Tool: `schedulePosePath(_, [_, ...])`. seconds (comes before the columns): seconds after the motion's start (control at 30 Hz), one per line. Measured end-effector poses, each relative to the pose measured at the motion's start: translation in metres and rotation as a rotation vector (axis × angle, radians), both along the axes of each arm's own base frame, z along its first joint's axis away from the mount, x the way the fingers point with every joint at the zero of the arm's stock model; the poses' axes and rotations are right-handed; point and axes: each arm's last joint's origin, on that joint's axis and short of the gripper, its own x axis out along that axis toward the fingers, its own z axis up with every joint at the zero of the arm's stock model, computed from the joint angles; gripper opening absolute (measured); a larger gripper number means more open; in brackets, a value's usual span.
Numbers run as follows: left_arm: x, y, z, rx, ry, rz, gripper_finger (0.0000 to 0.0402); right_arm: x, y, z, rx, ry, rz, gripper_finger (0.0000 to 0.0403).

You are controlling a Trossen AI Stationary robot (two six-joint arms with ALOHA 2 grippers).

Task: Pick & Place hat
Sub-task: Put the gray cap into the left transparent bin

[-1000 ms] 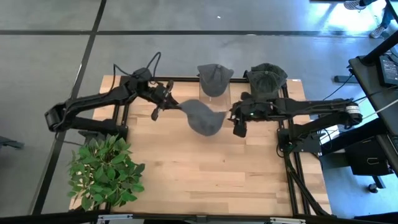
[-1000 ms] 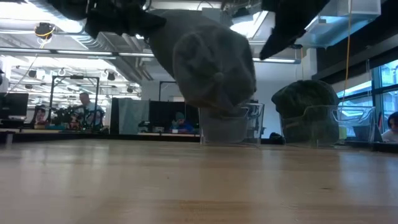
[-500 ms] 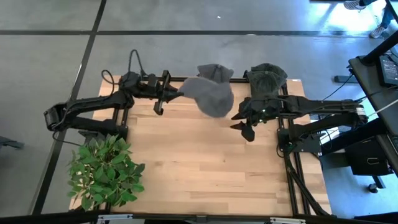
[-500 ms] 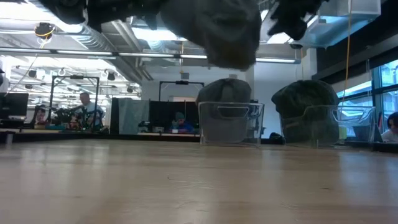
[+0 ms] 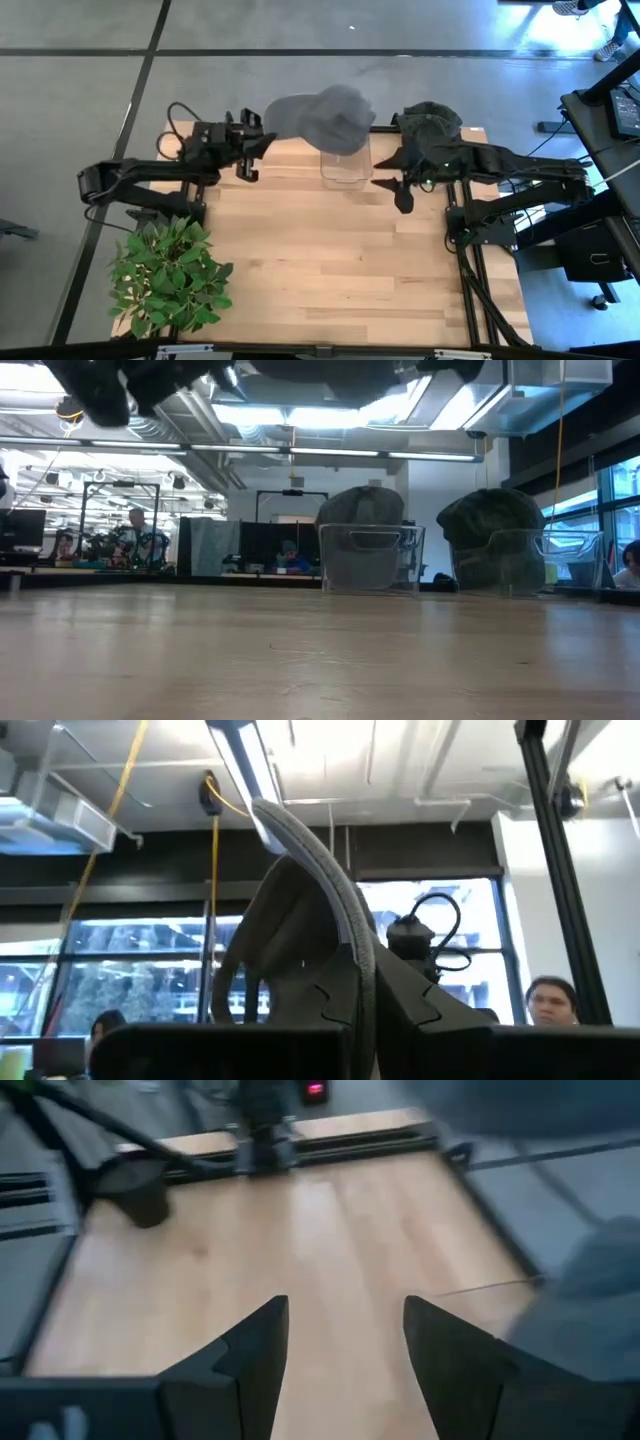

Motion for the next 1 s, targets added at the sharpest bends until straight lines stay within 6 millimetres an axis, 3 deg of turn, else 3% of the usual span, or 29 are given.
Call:
schedulePosePath(0.27, [0.003, 0.001, -0.029, -0.109, -0.038, 0.020, 0.0008, 0.010, -0.003, 0.008, -0.117, -0.089, -0.065, 0.0199])
schedulePosePath(0.47, [0.014, -0.005, -0.030, -0.073, -0.018, 0.009, 0.0008, 0.027, -0.004, 0.011, -0.268, -0.152, -0.012, 0.0199])
schedulePosePath(0.6, [0.015, -0.008, -0.030, -0.044, -0.015, 0.016, 0.0008, 0.028, -0.002, 0.012, -0.374, -0.146, 0.043, 0.0199])
schedulePosePath(1.0, [0.016, -0.009, -0.030, 0.019, 0.001, -0.007, 0.0009, 0.014, -0.002, 0.009, -0.258, -0.087, -0.053, 0.0203])
